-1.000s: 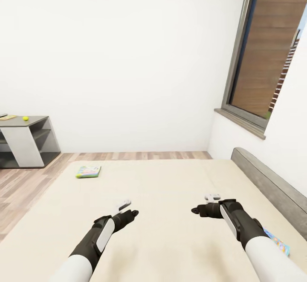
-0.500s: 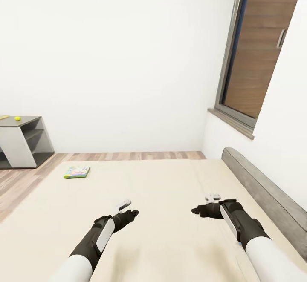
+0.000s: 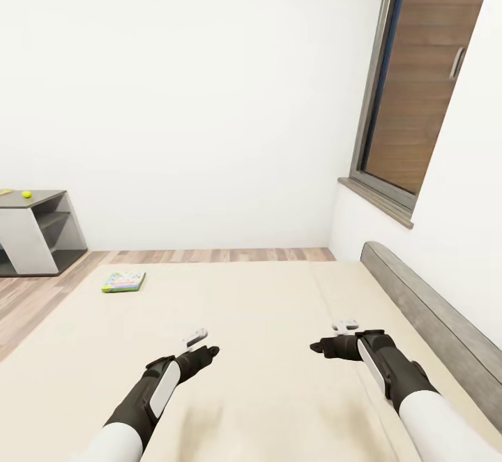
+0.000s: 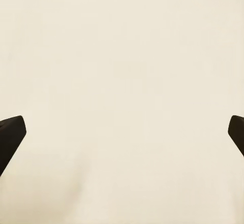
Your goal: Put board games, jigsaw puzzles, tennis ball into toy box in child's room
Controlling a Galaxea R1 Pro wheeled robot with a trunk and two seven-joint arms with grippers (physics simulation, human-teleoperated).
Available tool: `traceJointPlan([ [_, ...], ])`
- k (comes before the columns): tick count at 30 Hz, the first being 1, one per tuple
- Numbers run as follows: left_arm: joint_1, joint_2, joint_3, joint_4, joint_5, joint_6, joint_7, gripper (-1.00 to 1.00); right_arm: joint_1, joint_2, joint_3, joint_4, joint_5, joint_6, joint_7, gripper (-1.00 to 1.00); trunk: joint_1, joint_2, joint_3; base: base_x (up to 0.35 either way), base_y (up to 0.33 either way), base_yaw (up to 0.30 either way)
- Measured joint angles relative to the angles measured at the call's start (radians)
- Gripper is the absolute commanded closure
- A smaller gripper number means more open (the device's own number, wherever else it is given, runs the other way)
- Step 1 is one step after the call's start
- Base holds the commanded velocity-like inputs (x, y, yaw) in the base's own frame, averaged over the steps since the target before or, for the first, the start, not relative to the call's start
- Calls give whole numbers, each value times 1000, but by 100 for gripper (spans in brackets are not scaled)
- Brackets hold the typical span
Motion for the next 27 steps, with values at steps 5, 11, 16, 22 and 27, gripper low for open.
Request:
traceJointPlan([
  [5,0,0,0,0,0,0,0,-100,0,0,0,0,0,0,0,-100,0,0,0,0,0,0],
  [11,0,0,0,0,0,0,0,-100,0,0,0,0,0,0,0,-100,0,0,0,0,0,0],
  [16,0,0,0,0,0,0,0,-100,0,0,0,0,0,0,0,-100,0,0,0,0,0,0],
  [22,0,0,0,0,0,0,0,-100,0,0,0,0,0,0,0,-100,0,0,0,0,0,0],
  [27,0,0,0,0,0,0,0,-100,0,0,0,0,0,0,0,-100,0,0,0,0,0,0],
])
